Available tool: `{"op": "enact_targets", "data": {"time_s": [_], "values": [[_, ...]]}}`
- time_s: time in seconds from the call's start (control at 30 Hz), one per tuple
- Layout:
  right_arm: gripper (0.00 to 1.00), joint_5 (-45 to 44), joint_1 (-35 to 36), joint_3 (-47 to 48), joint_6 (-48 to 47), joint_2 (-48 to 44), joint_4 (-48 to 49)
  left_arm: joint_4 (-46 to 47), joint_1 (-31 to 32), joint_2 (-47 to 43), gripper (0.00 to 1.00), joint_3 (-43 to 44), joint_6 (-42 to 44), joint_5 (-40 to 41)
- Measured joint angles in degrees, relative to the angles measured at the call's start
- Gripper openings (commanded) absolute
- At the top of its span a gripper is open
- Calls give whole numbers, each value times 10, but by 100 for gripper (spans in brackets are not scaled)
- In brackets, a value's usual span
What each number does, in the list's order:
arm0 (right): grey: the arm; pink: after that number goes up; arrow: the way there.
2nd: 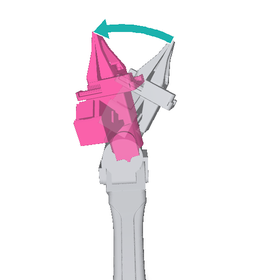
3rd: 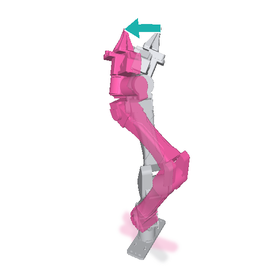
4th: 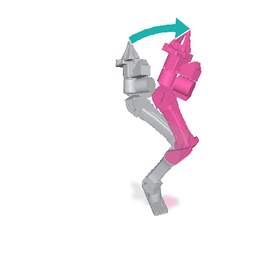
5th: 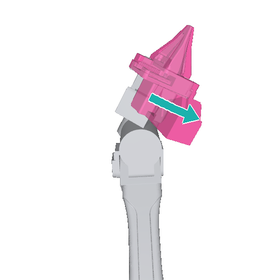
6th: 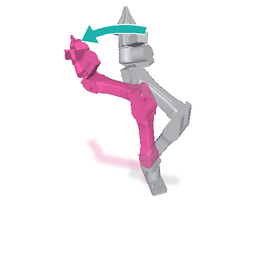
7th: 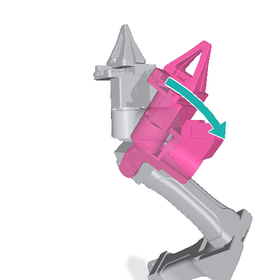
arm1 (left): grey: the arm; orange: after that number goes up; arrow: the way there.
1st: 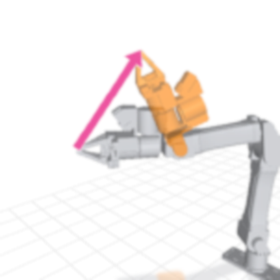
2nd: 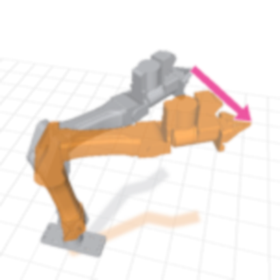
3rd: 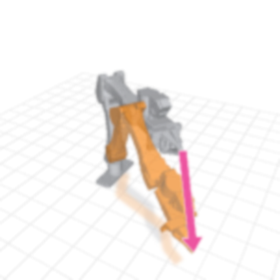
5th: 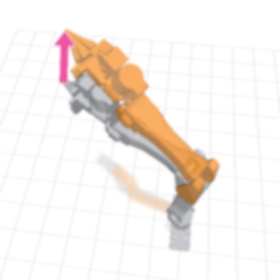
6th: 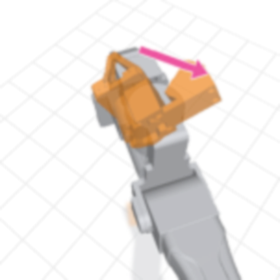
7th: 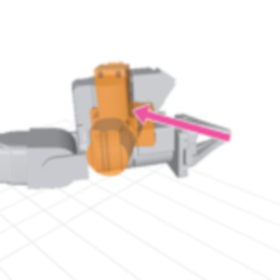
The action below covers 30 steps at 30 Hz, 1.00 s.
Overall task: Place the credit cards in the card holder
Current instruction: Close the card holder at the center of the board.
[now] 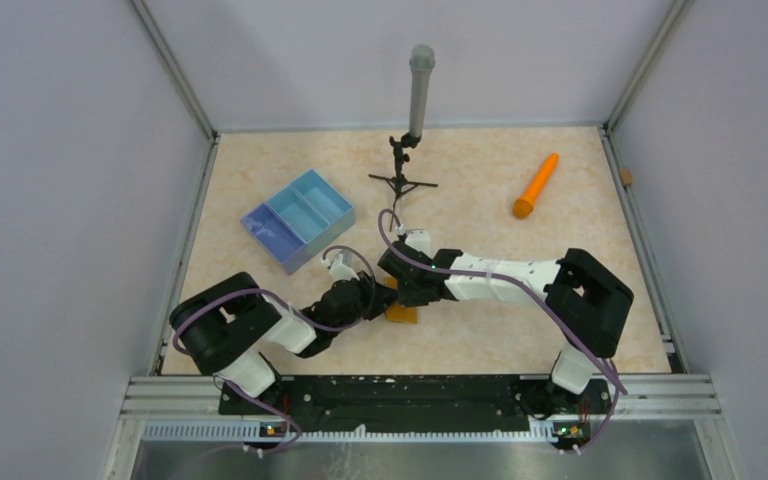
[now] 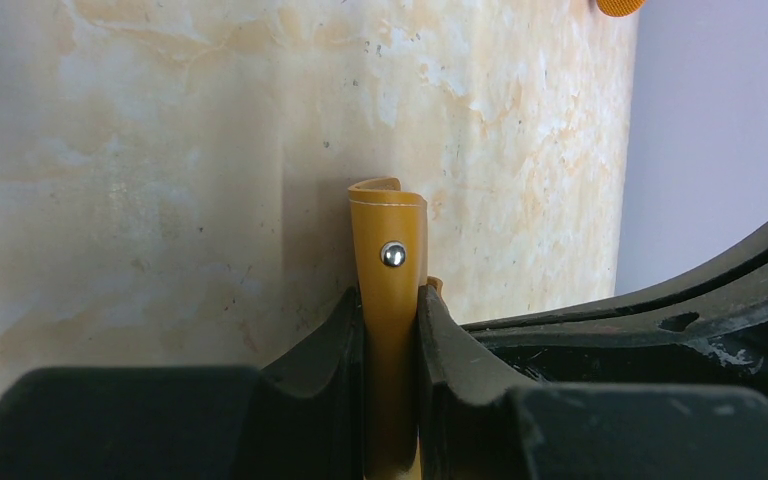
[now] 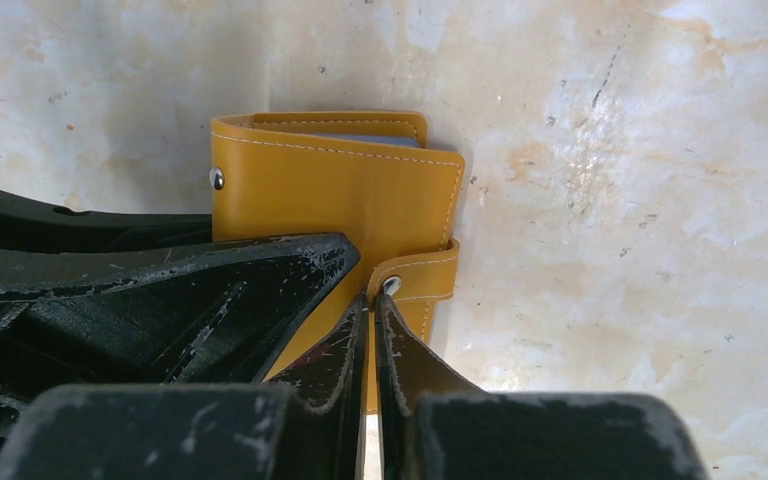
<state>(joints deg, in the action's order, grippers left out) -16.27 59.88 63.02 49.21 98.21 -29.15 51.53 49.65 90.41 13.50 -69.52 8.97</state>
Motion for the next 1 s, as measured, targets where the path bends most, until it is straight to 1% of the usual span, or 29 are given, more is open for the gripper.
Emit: {"op": "enact_targets", "data": {"time_s": [0.33,0.53,0.67,0.83,1.0], "values": [[0,0,0,0,-1,-2,-1,3,0,1,0,-1,0,0],[0,9,-5,-8,-22,-26,0,4,0,1,0,-1,2,-1],[0,43,-20,-38,-44,-47,20,4,0,1,0,-1,3,-1],[0,95,-38,-76,-69,-65,70,4,0,1,0,-1,4,-1],[0,125,-47,-96,-88,-71,106,4,0,1,0,-1,5,-1]]}}
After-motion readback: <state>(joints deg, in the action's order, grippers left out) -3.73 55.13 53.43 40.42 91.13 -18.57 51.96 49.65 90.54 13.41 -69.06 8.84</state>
